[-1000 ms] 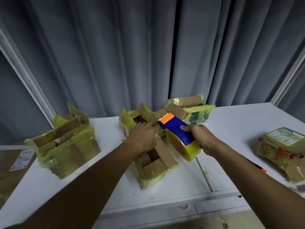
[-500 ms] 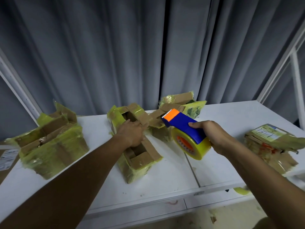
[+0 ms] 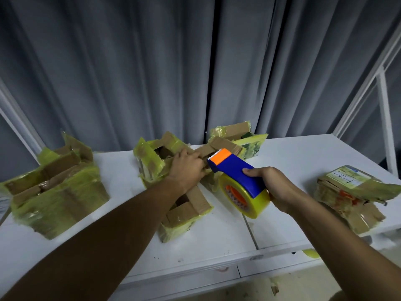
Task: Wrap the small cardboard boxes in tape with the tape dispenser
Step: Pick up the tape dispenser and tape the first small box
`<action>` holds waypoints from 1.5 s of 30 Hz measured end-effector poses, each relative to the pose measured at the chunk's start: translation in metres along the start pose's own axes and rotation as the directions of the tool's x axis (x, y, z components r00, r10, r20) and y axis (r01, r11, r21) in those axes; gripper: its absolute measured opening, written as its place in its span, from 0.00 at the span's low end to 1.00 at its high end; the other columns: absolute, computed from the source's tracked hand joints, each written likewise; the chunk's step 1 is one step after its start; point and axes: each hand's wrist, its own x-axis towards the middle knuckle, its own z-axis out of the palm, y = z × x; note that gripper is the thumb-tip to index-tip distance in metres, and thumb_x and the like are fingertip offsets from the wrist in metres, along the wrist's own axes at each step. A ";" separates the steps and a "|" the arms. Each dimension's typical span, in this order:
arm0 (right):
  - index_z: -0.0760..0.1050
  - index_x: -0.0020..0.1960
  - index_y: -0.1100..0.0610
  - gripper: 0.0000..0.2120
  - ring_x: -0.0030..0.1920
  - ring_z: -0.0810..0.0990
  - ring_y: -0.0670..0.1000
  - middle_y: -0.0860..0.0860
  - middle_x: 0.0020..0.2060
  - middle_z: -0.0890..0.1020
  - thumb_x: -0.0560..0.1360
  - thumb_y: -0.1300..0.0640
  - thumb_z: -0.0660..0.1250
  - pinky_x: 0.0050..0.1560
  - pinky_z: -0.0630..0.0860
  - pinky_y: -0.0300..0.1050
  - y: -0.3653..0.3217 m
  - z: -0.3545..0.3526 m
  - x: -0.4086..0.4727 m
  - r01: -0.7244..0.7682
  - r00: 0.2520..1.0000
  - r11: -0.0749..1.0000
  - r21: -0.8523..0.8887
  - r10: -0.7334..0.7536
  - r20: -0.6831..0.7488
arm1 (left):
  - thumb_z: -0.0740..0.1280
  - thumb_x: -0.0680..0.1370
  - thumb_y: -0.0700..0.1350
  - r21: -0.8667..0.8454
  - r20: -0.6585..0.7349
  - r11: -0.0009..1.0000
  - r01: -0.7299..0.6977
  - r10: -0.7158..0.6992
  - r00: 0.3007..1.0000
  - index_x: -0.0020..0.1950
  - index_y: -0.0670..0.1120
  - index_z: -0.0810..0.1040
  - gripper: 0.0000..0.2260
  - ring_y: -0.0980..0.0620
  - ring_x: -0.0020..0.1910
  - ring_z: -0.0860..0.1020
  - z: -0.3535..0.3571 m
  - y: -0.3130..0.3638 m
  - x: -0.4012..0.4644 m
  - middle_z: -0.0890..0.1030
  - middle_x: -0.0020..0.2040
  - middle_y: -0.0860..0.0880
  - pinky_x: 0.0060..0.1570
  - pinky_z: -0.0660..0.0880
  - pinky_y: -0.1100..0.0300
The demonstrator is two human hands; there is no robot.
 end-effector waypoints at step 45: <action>0.80 0.60 0.55 0.14 0.54 0.86 0.61 0.56 0.50 0.88 0.77 0.51 0.70 0.63 0.78 0.62 -0.027 0.078 -0.029 0.129 0.987 0.948 0.292 -0.152 0.059 | 0.48 0.72 0.50 -0.142 0.230 0.933 -0.330 0.356 0.906 0.74 0.57 0.66 0.30 0.52 0.74 0.64 -0.010 -0.065 -0.193 0.71 0.72 0.56 0.75 0.54 0.48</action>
